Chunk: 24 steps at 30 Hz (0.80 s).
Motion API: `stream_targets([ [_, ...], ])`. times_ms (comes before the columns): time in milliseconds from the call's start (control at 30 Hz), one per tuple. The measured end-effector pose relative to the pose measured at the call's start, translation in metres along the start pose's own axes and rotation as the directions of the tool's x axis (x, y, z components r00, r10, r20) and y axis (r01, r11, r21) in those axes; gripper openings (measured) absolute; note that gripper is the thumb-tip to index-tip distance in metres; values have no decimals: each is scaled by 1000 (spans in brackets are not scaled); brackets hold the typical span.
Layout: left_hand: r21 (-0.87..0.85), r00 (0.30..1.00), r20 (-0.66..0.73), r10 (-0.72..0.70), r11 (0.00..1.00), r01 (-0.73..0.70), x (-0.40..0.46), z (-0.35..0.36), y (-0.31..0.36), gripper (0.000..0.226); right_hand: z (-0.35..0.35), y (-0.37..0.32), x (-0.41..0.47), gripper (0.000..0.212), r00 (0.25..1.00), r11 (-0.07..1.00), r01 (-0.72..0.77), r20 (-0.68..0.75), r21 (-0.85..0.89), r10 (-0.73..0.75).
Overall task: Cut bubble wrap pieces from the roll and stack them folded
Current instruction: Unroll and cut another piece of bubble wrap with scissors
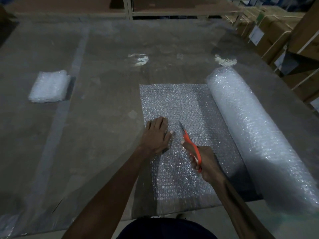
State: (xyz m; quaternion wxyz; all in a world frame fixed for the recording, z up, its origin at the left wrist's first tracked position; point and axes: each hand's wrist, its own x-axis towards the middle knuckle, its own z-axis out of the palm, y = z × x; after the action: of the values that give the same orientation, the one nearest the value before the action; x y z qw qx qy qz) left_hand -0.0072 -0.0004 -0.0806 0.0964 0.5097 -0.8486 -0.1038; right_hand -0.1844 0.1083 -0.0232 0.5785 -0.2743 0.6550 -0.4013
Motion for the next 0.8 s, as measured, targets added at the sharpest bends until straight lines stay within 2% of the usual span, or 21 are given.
stream_targets([
  [333,42,1000,-11,-23,999,24,40,-13,-25,60,1,-4,10,36,1000,1000,10,2,4,-10],
  [533,-6,994,82,-71,997,72,53,-8,-41,71,5,-5,15,37,1000,1000,7,-26,7,-7],
  [800,-54,995,71,-71,996,75,49,-5,-43,75,12,-18,22,38,1000,1000,-13,-17,8,13],
])
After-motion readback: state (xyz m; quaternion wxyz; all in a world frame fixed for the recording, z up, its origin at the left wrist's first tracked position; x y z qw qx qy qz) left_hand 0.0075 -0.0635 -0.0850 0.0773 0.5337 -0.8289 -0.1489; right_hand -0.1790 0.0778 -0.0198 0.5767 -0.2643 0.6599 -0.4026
